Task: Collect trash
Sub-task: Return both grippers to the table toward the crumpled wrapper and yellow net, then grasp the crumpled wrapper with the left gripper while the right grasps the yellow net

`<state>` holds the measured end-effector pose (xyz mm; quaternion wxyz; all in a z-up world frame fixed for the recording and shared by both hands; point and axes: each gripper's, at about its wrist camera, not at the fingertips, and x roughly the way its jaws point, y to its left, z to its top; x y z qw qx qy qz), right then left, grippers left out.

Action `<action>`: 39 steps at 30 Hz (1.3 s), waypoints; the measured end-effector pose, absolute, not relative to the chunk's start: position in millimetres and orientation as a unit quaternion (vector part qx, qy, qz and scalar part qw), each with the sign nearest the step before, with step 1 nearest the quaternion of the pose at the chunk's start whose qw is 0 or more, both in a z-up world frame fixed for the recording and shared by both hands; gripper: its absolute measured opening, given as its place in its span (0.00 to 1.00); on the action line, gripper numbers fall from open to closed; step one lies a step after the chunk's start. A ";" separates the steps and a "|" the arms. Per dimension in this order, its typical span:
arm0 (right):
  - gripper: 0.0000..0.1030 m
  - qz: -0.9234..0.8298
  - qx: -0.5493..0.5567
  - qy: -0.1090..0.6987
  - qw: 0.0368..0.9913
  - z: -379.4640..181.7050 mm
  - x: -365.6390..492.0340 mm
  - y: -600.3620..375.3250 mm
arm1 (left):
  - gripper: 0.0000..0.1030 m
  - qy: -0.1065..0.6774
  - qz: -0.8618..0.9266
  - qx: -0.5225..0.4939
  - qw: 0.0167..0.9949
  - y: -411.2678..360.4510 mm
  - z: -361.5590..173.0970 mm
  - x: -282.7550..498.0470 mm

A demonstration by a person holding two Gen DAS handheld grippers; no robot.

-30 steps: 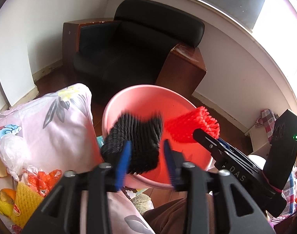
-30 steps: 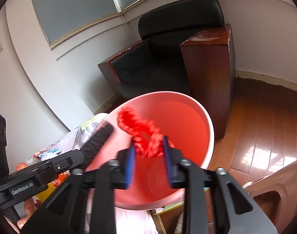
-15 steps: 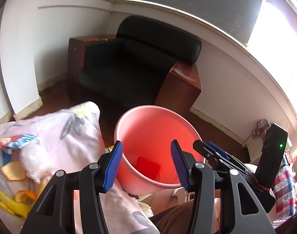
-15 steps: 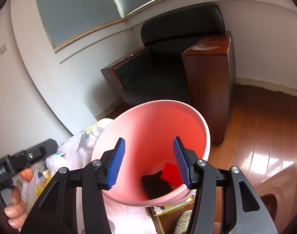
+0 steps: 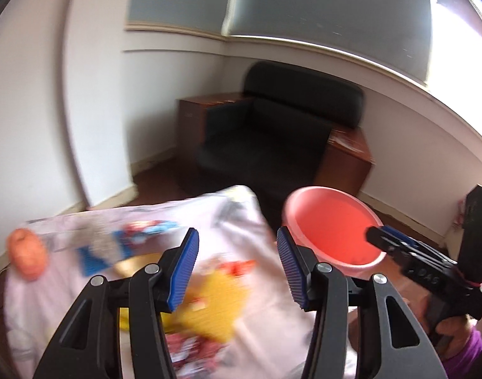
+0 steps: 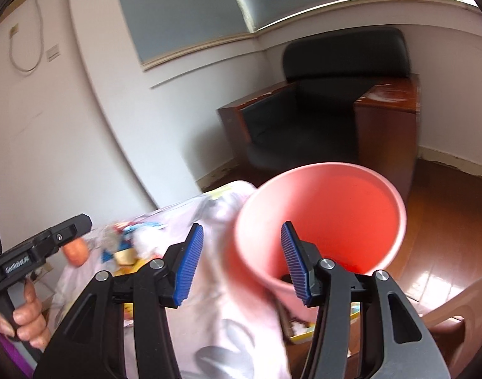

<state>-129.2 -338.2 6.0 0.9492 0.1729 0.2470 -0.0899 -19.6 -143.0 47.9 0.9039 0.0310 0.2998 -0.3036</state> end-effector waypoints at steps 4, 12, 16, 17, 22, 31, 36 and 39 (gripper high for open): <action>0.51 -0.060 0.164 0.257 0.951 4.7 -121.6 -316.9 | 0.49 0.301 -0.250 0.014 0.920 -90.8 47.4 -17.0; 0.51 -0.015 0.151 0.298 0.942 -12.6 -107.0 -280.7 | 0.49 0.346 -0.178 -0.009 0.921 -20.0 13.4 -26.3; 0.51 -0.001 0.150 0.317 0.937 -21.1 -103.5 -273.0 | 0.48 0.389 -0.207 -0.027 0.897 -17.7 -9.5 -36.4; 0.51 0.001 0.148 0.320 0.936 -22.4 -103.0 -270.9 | 0.48 0.393 -0.223 -0.022 0.892 -22.0 -12.4 -40.5; 0.51 0.008 0.155 0.334 0.930 -27.4 -100.8 -268.7 | 0.48 0.400 -0.305 0.032 0.864 -57.0 -21.7 -57.5; 0.51 0.030 0.192 0.368 0.909 -39.5 -92.6 -269.4 | 0.26 0.399 -0.325 0.109 0.850 -86.1 -45.2 -64.4; 0.51 0.061 0.242 0.397 0.883 -52.0 -80.2 -268.3 | 0.11 0.402 -0.328 0.100 0.849 -78.8 -48.2 -62.9; 0.51 0.072 0.273 0.415 0.865 -62.3 -67.6 -266.3 | 0.09 0.394 -0.335 0.096 0.850 -72.4 -44.4 -66.1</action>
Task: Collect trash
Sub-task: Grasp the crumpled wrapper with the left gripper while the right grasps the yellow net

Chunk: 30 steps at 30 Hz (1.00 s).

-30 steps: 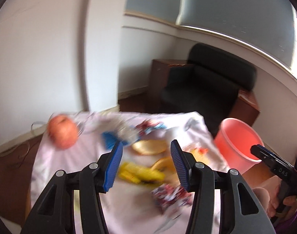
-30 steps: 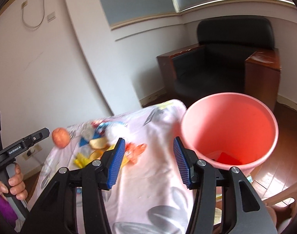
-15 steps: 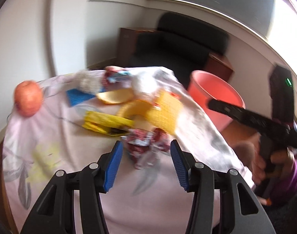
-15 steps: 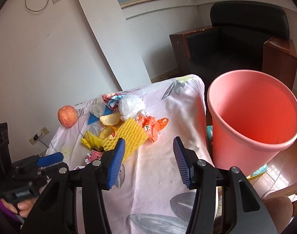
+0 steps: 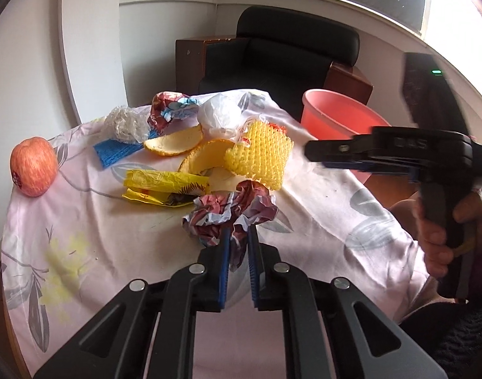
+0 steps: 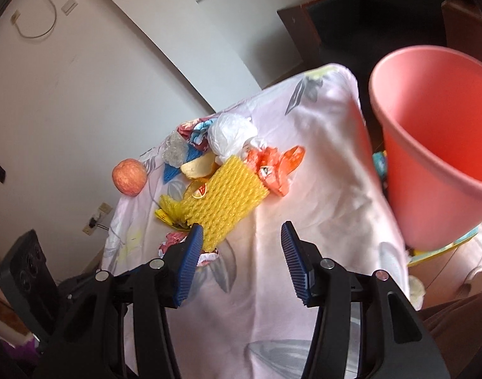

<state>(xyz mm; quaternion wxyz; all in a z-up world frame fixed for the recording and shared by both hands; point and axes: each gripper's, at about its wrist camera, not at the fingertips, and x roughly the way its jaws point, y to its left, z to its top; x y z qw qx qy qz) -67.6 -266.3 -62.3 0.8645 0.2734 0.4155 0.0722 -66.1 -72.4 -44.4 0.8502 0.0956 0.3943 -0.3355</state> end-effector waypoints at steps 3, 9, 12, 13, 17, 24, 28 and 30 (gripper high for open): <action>0.51 0.085 0.303 0.428 0.847 -71.3 -55.0 -263.0 | 0.08 0.390 -0.342 0.088 0.850 -64.4 -41.5 -70.1; 0.51 0.057 0.321 0.454 0.829 -90.0 -39.0 -255.1 | 0.08 0.396 -0.333 0.066 0.853 -48.5 -42.5 -70.1; 0.51 0.042 0.320 0.452 0.832 -91.4 -39.5 -254.3 | 0.08 0.396 -0.328 0.054 0.856 -39.8 -41.7 -69.4; 0.51 0.038 0.316 0.449 0.835 -89.9 -39.6 -254.7 | 0.08 0.396 -0.327 0.051 0.857 -37.5 -41.4 -68.7; 0.50 0.044 0.311 0.439 0.842 -87.8 -34.7 -253.9 | 0.08 0.399 -0.323 0.040 0.857 -32.6 -43.0 -65.8; 0.09 0.057 0.285 0.434 0.853 -85.8 -38.8 -249.4 | 0.08 0.399 -0.314 0.031 0.861 -28.5 -42.0 -64.2; 0.07 0.065 0.262 0.420 0.866 -75.8 -49.9 -247.8 | 0.08 0.400 -0.308 0.026 0.863 -26.6 -40.3 -62.7; 0.06 0.066 0.244 0.408 0.877 -67.4 -56.9 -245.8 | 0.08 0.399 -0.306 0.024 0.864 -27.0 -38.9 -61.2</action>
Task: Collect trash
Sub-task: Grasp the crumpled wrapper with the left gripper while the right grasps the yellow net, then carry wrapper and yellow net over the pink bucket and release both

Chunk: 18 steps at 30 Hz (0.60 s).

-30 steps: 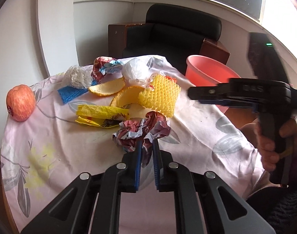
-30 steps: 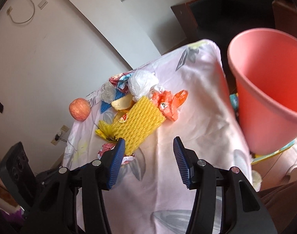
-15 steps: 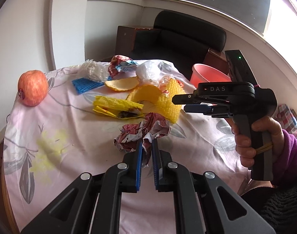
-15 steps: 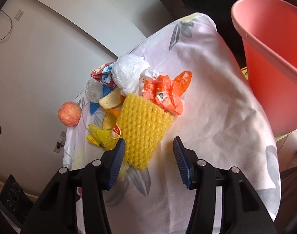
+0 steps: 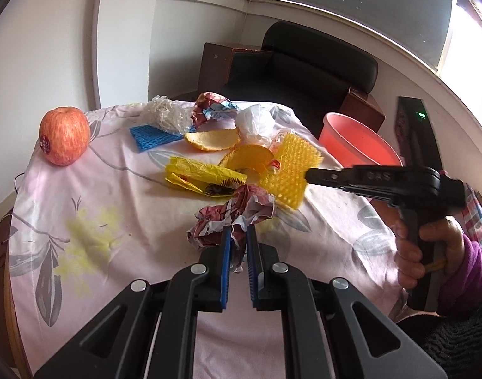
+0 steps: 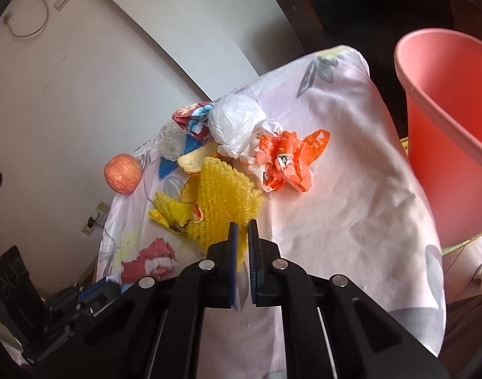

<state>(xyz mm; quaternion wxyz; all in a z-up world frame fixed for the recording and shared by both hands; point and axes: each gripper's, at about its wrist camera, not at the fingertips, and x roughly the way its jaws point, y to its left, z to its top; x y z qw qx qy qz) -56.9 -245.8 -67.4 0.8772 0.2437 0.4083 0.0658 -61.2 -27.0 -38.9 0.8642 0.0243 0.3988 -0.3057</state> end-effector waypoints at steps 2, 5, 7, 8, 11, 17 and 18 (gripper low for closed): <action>0.06 0.064 0.223 0.396 0.888 -58.0 -64.0 -245.8 | 0.08 0.396 -0.304 0.023 0.866 -28.2 -36.3 -60.7; 0.06 0.058 0.189 0.373 0.907 -41.1 -74.2 -244.1 | 0.08 0.389 -0.303 0.016 0.870 -30.8 -30.2 -58.8; 0.06 0.053 0.172 0.361 0.915 -33.3 -78.3 -243.3 | 0.08 0.382 -0.304 0.011 0.872 -35.1 -24.3 -57.7; 0.06 0.050 0.164 0.356 0.919 -29.7 -80.1 -243.0 | 0.08 0.380 -0.305 0.010 0.873 -36.6 -22.4 -57.1; 0.06 0.039 0.149 0.340 0.928 -21.0 -86.6 -246.9 | 0.08 0.371 -0.309 0.006 0.876 -44.5 -13.9 -54.9; 0.06 0.012 0.161 0.316 0.935 -12.5 -97.4 -270.9 | 0.08 0.361 -0.321 -0.015 0.876 -64.9 3.8 -45.7; 0.06 0.007 0.163 0.309 0.937 -11.6 -99.1 -275.5 | 0.08 0.359 -0.325 -0.018 0.875 -70.3 7.3 -43.8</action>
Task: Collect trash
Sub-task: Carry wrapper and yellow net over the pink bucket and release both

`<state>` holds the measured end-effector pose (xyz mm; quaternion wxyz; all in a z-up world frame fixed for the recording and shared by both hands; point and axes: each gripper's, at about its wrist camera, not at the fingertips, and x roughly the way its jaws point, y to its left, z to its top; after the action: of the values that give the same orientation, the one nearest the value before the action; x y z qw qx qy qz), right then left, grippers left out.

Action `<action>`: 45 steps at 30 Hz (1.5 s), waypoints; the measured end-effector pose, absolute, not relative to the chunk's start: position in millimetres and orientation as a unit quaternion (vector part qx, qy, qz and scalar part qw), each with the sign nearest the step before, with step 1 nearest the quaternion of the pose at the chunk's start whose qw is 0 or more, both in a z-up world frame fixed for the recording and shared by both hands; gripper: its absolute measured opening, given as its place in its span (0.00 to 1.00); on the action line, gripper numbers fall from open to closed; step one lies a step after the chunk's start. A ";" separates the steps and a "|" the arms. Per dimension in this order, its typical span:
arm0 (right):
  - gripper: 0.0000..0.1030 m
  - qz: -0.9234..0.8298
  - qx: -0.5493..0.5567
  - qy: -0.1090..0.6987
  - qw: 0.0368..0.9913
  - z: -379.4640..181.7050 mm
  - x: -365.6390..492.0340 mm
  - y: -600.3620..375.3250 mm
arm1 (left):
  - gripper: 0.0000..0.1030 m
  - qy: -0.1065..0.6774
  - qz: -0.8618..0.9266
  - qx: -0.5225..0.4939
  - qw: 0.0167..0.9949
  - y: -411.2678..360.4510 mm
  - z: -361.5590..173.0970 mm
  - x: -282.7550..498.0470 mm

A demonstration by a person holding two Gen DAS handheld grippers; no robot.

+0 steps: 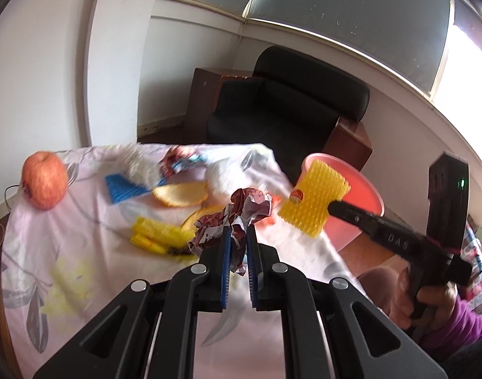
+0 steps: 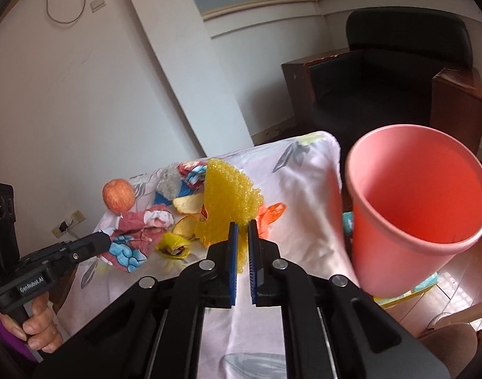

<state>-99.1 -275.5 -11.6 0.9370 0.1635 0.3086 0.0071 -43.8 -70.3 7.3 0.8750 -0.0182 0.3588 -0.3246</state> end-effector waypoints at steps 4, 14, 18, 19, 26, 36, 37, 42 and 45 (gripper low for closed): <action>0.06 -0.026 0.174 0.289 0.941 -6.6 -108.8 -298.2 | 0.08 0.354 -0.341 -0.025 0.870 -94.0 18.5 -38.8; 0.06 -0.112 0.180 0.244 0.946 4.8 -125.8 -354.4 | 0.08 0.344 -0.392 -0.011 0.853 -170.2 35.1 -33.1; 0.06 -0.137 0.181 0.233 0.946 3.9 -128.1 -372.7 | 0.08 0.344 -0.409 0.002 0.845 -206.5 36.2 -30.1; 0.06 -0.141 0.183 0.232 0.945 3.1 -127.8 -376.6 | 0.08 0.344 -0.411 0.005 0.844 -213.9 36.1 -28.8; 0.07 -0.167 0.197 0.233 0.937 -11.5 -128.4 -402.7 | 0.08 0.361 -0.424 0.015 0.830 -269.3 28.1 -14.4; 0.07 -0.184 0.201 0.244 0.931 -27.3 -129.6 -427.2 | 0.08 0.392 -0.423 0.028 0.817 -309.0 3.6 -3.5; 0.07 -0.185 0.201 0.246 0.930 -29.1 -128.7 -428.6 | 0.08 0.394 -0.422 0.028 0.816 -311.7 1.5 -2.3; 0.07 -0.185 0.202 0.247 0.929 -30.8 -130.0 -432.1 | 0.08 0.403 -0.423 0.030 0.811 -325.0 -6.1 3.1; 0.07 -0.188 0.204 0.249 0.928 -31.2 -128.3 -433.9 | 0.09 0.400 -0.424 0.030 0.812 -329.6 -7.1 4.3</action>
<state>-128.3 -433.9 -31.2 0.9280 0.2041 0.2485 -0.1881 4.3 -329.6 -7.1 0.8123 0.0303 0.3995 -0.4238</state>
